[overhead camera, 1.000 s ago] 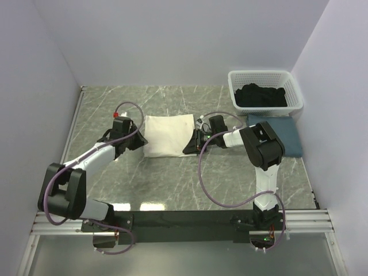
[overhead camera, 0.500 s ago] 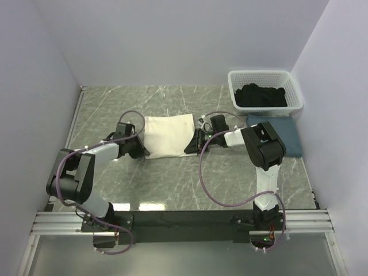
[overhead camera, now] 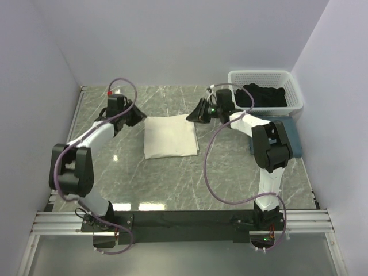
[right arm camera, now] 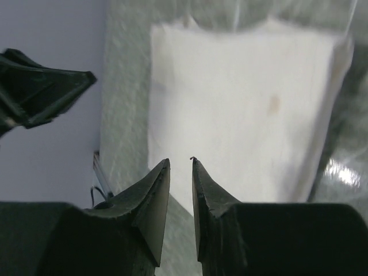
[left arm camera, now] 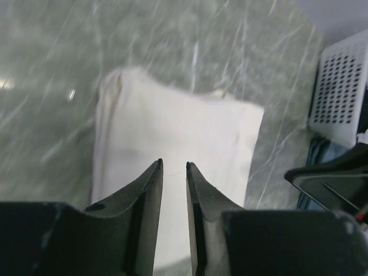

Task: Fold and stack the t-shirts
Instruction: Fold the tshirt

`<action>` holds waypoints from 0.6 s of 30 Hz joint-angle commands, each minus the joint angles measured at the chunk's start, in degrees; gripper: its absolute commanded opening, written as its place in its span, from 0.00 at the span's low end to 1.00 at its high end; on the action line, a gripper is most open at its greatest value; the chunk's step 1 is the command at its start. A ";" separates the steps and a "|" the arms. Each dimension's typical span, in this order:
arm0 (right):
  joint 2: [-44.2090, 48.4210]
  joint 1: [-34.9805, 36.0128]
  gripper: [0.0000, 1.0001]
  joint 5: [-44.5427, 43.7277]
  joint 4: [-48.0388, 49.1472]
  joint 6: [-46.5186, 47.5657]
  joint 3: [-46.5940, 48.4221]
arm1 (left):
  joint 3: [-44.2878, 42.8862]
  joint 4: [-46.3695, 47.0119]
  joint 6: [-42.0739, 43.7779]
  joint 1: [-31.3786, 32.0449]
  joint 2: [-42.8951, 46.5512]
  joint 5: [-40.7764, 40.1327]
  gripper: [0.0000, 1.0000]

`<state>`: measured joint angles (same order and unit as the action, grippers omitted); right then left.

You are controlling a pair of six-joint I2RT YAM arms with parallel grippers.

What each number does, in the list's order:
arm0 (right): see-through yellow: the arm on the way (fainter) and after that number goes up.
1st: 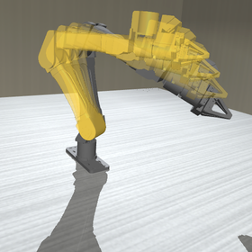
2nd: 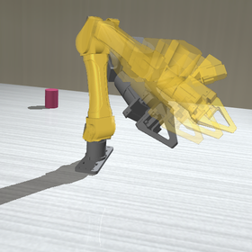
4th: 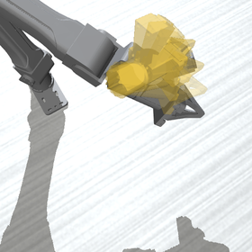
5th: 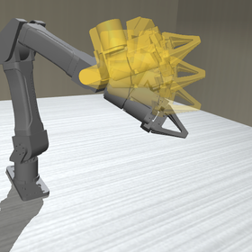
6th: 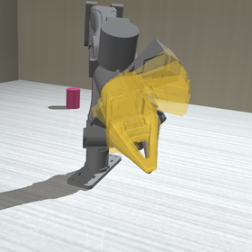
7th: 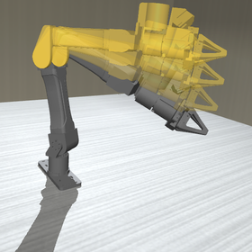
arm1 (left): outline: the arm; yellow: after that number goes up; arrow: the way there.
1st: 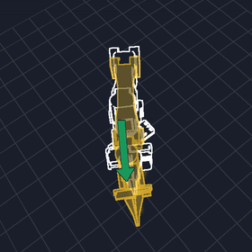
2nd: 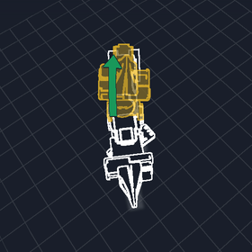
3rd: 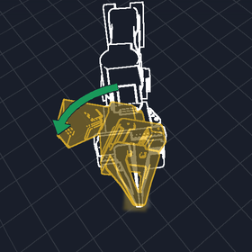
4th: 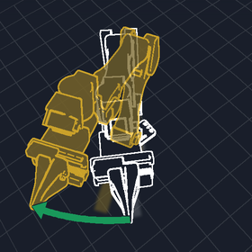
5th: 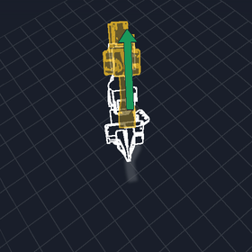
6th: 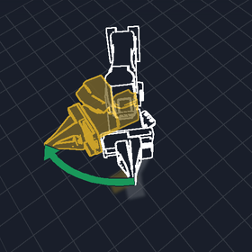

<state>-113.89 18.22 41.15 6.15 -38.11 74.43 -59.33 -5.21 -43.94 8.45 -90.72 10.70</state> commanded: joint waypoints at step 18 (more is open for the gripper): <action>-19.54 -2.84 0.30 -12.40 0.88 -10.06 17.51 | -15.65 10.22 0.79 -3.08 -29.78 3.19 0.23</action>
<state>-135.28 15.79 33.50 8.05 -48.64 92.47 -74.94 3.95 -43.16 6.11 -119.52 14.17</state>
